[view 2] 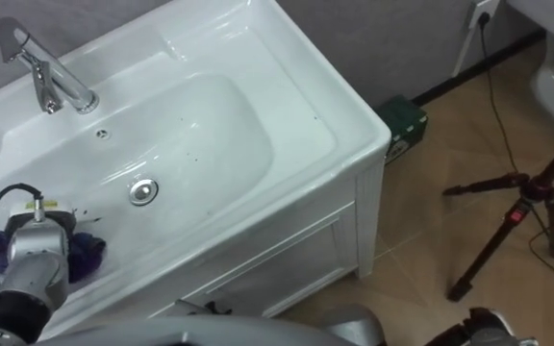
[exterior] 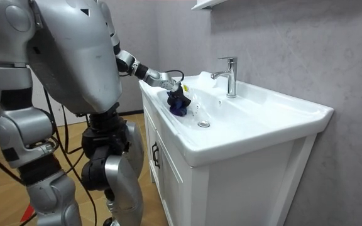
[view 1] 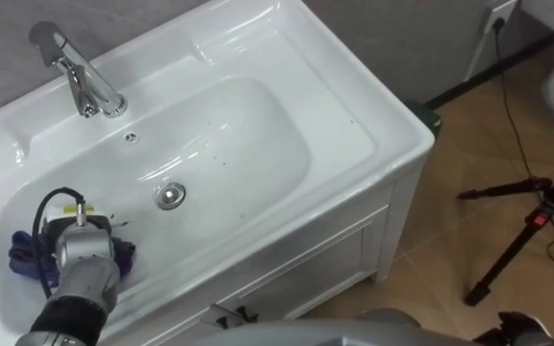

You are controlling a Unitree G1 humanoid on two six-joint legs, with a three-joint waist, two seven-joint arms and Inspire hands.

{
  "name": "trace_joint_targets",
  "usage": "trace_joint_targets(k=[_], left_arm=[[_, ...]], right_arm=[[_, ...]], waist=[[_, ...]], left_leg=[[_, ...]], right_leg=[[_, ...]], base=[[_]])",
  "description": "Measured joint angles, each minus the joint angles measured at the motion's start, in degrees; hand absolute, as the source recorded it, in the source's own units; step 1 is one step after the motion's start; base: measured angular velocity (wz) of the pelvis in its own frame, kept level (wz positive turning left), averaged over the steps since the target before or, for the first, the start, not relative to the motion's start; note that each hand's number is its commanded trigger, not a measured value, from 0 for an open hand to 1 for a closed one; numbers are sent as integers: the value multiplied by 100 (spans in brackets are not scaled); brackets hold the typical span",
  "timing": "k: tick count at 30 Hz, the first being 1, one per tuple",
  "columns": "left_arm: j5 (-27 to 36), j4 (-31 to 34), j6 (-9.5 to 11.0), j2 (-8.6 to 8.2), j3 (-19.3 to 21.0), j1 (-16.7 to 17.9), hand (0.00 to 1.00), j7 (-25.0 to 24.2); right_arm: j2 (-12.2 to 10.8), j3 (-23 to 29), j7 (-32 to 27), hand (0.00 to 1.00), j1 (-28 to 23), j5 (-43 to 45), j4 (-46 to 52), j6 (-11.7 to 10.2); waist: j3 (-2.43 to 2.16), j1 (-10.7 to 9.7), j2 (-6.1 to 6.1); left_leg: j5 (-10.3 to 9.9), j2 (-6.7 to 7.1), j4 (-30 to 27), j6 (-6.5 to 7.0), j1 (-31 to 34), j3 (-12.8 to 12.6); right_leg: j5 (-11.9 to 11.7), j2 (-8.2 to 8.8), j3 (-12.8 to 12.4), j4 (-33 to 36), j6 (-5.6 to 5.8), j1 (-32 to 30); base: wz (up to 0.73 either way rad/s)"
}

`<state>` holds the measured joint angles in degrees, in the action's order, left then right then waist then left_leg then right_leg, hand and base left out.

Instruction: Wipe basin

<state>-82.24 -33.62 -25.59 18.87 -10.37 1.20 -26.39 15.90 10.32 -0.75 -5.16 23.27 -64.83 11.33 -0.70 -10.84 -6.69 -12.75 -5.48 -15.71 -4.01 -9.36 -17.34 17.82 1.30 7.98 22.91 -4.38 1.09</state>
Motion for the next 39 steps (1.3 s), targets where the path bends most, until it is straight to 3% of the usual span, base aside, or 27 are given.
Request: trace_joint_targets(k=[6, 13, 20, 27, 31, 39], left_arm=[[38, -25, -36, 0, 0, 64, 100, 152], [41, -37, -26, -2, 1, 162, 100, 730], [401, -44, 323, -20, 263, 164, 100, 1570], [850, -62, 480, -53, 582, 147, 100, 2265], [970, -180, 536, -53, 598, -120, 100, 2617], [1078, -781, 719, -100, 627, -851, 100, 3013]], right_arm=[[2, -6, -121, 0, -57, -33, 64, 16], [4, -10, -283, 0, -56, -54, 103, -8], [3, -77, -538, 0, -232, -473, 114, -262], [-2, -266, -614, 0, -289, -623, 128, -267], [-12, -466, -682, 0, -250, -889, 108, -272], [-146, -732, -733, 0, -122, -974, -5, -310]], waist=[[1, 8, -10], [13, 50, 58], [5, 323, 103], [9, 356, 249], [3, 380, 350], [65, 604, 482]], left_leg=[[0, 5, 39, 0, -32, 24], [1, -1, 40, 1, -7, 37], [0, 3, 6, 1, 75, 149], [0, -4, 31, 1, 126, 184], [0, -13, -5, 0, 358, 192], [-2, -92, -348, -1, 800, 186]], right_leg=[[-1, -11, 4, 16, -2, 4], [4, -20, 11, 17, -11, 1], [-9, -28, 54, -1, -32, -10], [-7, -25, 183, -21, -37, -26], [-32, -4, 288, 5, -54, -199], [-135, -20, 316, 20, -95, -473]], base=[[-2], [4], [6], [15], [16], [3]])
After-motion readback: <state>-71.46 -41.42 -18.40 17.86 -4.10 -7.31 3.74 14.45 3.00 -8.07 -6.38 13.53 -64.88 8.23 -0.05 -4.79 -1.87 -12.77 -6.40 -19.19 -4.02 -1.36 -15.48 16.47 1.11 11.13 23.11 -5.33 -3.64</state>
